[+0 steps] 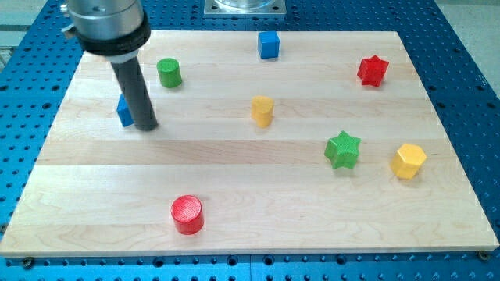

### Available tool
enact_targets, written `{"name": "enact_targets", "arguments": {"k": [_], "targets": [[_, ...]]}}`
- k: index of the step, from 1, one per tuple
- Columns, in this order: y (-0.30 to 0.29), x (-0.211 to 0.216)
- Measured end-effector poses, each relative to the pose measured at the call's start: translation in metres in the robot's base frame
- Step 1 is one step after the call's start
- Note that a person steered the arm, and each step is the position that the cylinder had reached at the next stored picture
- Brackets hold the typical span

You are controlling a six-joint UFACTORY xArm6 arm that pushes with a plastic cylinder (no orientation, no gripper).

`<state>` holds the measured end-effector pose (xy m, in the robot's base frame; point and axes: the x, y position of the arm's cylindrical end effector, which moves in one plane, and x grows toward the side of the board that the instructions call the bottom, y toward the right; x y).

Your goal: Move the blue triangle diagonally to the yellow heart

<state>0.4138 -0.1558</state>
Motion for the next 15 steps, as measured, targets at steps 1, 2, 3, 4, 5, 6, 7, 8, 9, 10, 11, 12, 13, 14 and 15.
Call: {"name": "enact_targets", "arguments": {"k": [1,2,3,4,5,6,7,8,9,10,11,12,13,14,15], "targets": [[-0.006,0.004],[-0.045,0.030],[-0.075,0.005],[-0.055,-0.023],[0.016,-0.020],[0.078,-0.021],[0.049,-0.026],[-0.008,-0.038],[0.010,-0.058],[0.055,-0.064],[0.045,-0.064],[0.041,-0.040],[0.091,-0.039],[0.124,-0.069],[0.103,-0.059]]}}
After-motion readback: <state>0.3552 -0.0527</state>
